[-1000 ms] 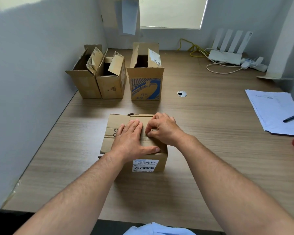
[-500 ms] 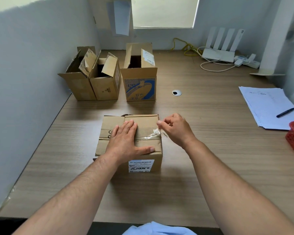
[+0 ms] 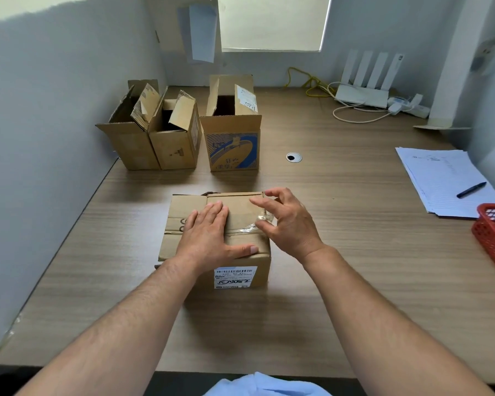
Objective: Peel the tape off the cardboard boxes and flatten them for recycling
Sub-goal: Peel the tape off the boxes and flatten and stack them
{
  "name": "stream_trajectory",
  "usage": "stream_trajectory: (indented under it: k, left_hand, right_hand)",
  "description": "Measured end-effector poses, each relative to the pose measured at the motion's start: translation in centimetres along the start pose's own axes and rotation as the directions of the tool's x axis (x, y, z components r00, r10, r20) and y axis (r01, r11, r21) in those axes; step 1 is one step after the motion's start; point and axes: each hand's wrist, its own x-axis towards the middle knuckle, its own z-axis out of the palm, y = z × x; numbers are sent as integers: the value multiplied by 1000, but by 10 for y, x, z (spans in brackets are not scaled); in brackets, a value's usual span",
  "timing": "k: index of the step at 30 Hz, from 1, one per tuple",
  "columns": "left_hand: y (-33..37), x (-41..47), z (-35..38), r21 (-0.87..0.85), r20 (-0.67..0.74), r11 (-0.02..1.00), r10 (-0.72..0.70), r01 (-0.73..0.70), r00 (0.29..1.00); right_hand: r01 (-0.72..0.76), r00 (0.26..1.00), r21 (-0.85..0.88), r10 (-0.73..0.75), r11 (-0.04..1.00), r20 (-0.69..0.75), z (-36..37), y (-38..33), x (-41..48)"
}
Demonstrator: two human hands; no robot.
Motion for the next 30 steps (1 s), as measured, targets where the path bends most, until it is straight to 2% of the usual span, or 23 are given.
stream_trajectory:
  k: [2,7,9,11,13,15,17,21,30]
  left_hand:
    - [0,0,1,-2,-7,1000,3,-3,1000]
    - [-1,-1,1,-12,-3,1000,3,-3,1000]
    - [-1,-1,0,-16,0,1000,5,-5,1000]
    - [-1,-1,0,-18,2,1000,8,-8,1000]
    - [-1,-1,0,-11,1,1000,9,-9,1000]
    - [-1,0,0,-3,2,1000,8,-8,1000]
    - [0,0,0,2,5,1000,3,-3,1000]
    - [0,-1,0,1,3,1000,2,-2,1000]
    - [1,-1,0,-14,-6,1000,2,-2,1000]
  right_hand:
    - [22,999,14,-22,1000,-44,0,-2,1]
    - [12,947,134,32,991,-319,-10,-6,11]
    - [1,936,147,50,989,-349,-18,-6,16]
    - [27,967,113,3,993,-257,-24,-6,20]
    - [54,997,25,-52,998,-55,-21,-7,18]
    - [58,989,-79,-46,995,139,-15,-5,13]
    - [32,971,-134,1,990,239,-10,-2,9]
    - [13,967,-148,25,989,252,-7,-4,10]
    - [101,946,-236,-20,966,323,11,-19,16]
